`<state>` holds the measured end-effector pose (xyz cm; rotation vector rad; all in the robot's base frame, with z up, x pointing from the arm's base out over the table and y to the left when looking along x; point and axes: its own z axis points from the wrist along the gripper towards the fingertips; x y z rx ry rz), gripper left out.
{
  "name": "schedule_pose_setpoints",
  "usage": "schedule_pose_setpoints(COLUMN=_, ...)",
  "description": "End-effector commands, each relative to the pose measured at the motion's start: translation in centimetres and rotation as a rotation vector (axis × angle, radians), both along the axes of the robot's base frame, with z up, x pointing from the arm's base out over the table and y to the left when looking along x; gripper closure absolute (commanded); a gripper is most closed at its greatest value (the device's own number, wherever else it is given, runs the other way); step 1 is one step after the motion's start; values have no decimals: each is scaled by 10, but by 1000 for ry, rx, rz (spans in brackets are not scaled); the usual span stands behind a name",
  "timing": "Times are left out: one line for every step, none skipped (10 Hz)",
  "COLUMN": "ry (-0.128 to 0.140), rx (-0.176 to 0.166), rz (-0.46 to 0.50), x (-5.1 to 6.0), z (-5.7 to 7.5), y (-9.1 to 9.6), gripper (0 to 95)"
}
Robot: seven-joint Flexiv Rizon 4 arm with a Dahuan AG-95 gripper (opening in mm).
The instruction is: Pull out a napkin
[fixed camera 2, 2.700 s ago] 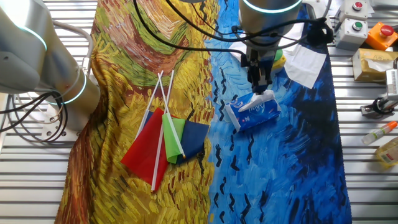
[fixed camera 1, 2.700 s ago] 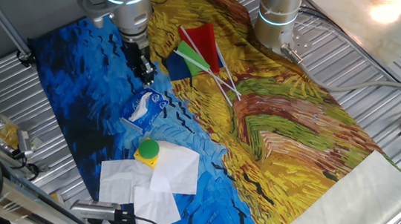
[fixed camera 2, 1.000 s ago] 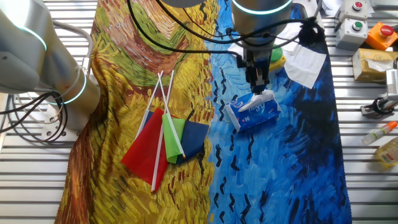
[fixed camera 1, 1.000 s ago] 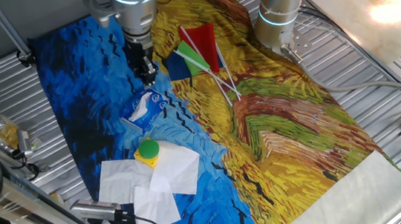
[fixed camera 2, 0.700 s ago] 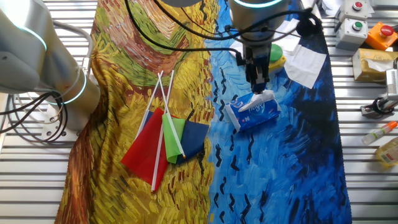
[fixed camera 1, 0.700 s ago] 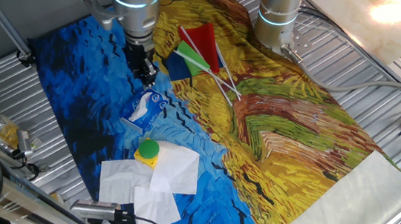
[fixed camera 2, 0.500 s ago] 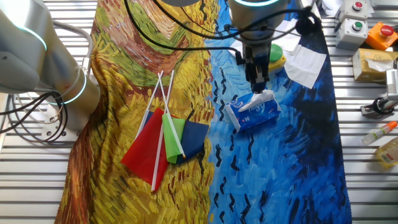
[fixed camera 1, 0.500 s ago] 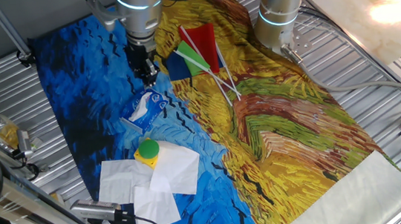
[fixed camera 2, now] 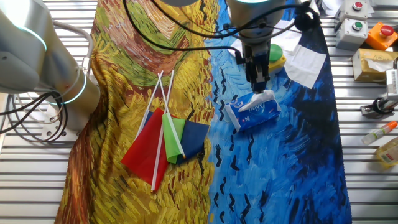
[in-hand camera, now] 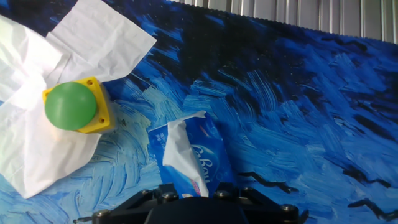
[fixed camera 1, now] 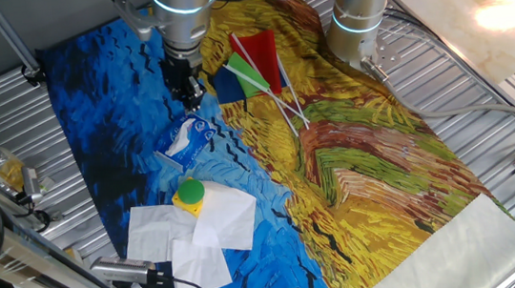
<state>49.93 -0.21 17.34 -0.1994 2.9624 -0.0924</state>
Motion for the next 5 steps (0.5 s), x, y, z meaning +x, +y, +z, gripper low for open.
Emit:
schedule_pose_setpoints(ry=3, rx=-2, rz=7, x=1, z=0, y=-1, gripper=570)
schedule_pose_setpoints(ry=5, rx=-2, rz=10, x=1, z=0, y=-1, gripper=570)
schedule_pose_setpoints(ry=6, rx=7, rz=8, x=1, z=0, y=-1, gripper=570)
schedule_pose_setpoints(ry=9, rx=20, rz=5, x=1, z=0, y=-1, gripper=570)
schedule_pose_setpoints(ry=10, rx=19, rz=8, x=1, z=0, y=-1, gripper=570)
